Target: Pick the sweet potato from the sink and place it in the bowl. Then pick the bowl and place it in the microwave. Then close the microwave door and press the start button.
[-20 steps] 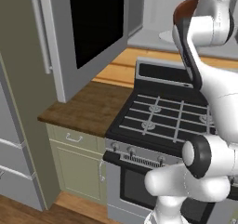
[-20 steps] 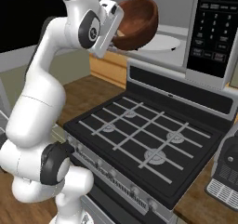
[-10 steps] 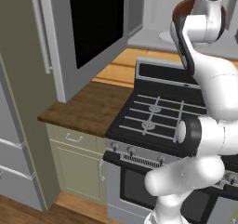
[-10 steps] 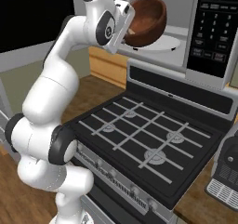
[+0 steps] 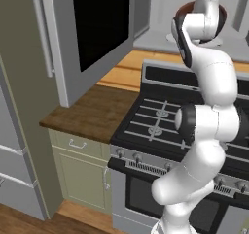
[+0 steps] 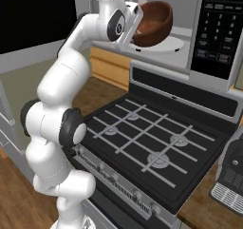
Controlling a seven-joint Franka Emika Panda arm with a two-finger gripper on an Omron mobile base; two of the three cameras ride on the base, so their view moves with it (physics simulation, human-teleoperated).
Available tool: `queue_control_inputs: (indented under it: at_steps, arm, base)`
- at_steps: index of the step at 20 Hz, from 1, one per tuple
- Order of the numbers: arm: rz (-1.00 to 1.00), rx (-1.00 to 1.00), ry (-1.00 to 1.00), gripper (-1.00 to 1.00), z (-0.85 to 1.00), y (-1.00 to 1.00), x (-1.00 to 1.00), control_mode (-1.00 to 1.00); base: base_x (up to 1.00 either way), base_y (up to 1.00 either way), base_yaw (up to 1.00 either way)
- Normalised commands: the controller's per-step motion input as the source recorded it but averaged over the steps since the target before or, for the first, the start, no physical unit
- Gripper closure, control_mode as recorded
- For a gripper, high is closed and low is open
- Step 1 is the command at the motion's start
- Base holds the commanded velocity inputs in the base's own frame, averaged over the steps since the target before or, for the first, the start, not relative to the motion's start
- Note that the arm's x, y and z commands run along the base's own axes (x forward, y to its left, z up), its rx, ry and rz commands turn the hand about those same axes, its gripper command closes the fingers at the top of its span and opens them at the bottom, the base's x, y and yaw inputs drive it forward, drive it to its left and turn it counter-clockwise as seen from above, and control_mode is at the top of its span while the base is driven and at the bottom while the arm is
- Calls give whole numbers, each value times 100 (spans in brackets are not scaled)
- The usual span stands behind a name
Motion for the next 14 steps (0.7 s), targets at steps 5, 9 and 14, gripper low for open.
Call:
queue_control_inputs:
  at_steps: [5, 9, 14]
  arm:
    - [0, 0, 7, 100, -13, -3, 42, -100]
    - [1, 0, 4, 100, -13, -4, 40, -100]
    - [3, 0, 2, -100, -20, -8, 24, -100]
  base:
    - [0, 0, 0]
    - [0, 0, 0]
    - [0, 0, 0]
